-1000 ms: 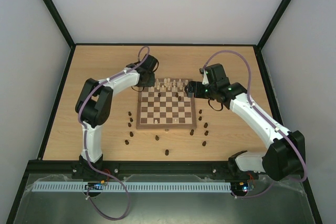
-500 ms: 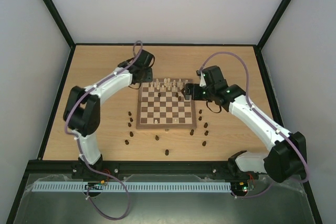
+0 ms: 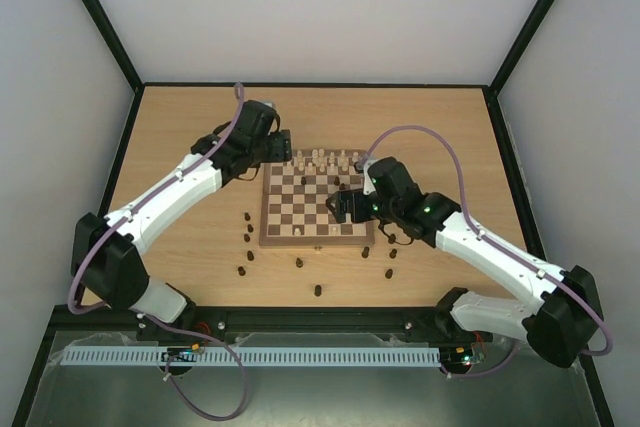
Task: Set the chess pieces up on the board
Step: Pick up the chess piece from the chessboard.
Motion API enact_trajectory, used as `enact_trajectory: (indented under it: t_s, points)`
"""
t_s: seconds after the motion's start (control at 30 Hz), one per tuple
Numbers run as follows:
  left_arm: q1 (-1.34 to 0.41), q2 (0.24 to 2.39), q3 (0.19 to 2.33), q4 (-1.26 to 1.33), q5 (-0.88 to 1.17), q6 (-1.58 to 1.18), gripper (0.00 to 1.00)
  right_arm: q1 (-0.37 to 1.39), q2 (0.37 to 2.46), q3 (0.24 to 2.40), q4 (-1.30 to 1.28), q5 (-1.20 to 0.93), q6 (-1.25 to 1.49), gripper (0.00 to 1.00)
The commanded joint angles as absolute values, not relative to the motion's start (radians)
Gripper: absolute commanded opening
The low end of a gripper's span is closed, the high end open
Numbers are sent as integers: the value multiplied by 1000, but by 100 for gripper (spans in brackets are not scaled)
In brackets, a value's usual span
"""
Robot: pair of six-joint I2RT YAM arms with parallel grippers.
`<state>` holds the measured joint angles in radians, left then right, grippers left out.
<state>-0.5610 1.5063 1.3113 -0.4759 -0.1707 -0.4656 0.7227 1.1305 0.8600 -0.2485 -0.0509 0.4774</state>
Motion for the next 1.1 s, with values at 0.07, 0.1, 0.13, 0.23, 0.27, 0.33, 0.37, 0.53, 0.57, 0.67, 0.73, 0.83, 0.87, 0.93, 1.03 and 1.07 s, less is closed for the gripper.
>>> enact_trajectory:
  t_s: [0.07, 0.1, 0.13, 0.23, 0.27, 0.33, 0.37, 0.53, 0.57, 0.67, 0.73, 0.83, 0.87, 0.93, 1.03, 1.07]
  points:
    - [-561, 1415, 1247, -430, -166, -478, 98, 734, 1091, 820, -187, -3, 492, 99]
    - [-562, 1412, 1248, -428, -166, -478, 99, 734, 1084, 816, -186, 1, 493, 99]
    - [-563, 1408, 1249, -427, -167, -480, 99, 735, 1080, 813, -184, 3, 494, 99]
    - [-568, 1396, 1251, -416, -161, -485, 100, 735, 1071, 803, -185, 5, 502, 99]
    - [-570, 1390, 1248, -410, -160, -484, 99, 734, 1064, 795, -180, 1, 506, 99]
    - [-571, 1378, 1239, -403, -158, -486, 99, 735, 1049, 775, -170, 11, 522, 99]
    - [-573, 1371, 1233, -399, -154, -487, 99, 735, 1041, 769, -169, 25, 537, 99]
    - [-574, 1328, 1192, -403, -137, -493, 100, 734, 1012, 792, -213, 95, 574, 99]
    - [-573, 1314, 1180, -401, -135, -494, 100, 734, 999, 798, -215, 102, 573, 98]
    - [-574, 1259, 1126, -383, -127, -497, 99, 734, 938, 808, -200, 122, 560, 99]
    - [-572, 1214, 1075, -361, -123, -501, 100, 734, 912, 813, -182, 152, 539, 99]
    - [-571, 1166, 1007, -335, -110, -503, 99, 733, 952, 887, -236, 243, 526, 99]
    - [-570, 1160, 990, -332, -108, -503, 99, 733, 993, 934, -285, 268, 520, 99]
    - [-569, 1155, 963, -330, -100, -501, 100, 733, 1085, 1025, -372, 310, 504, 98]
    - [-569, 1154, 957, -333, -74, -502, 100, 732, 1210, 1113, -415, 317, 475, 99]
    - [-572, 1152, 962, -332, -61, -499, 99, 733, 1242, 1145, -422, 322, 468, 99]
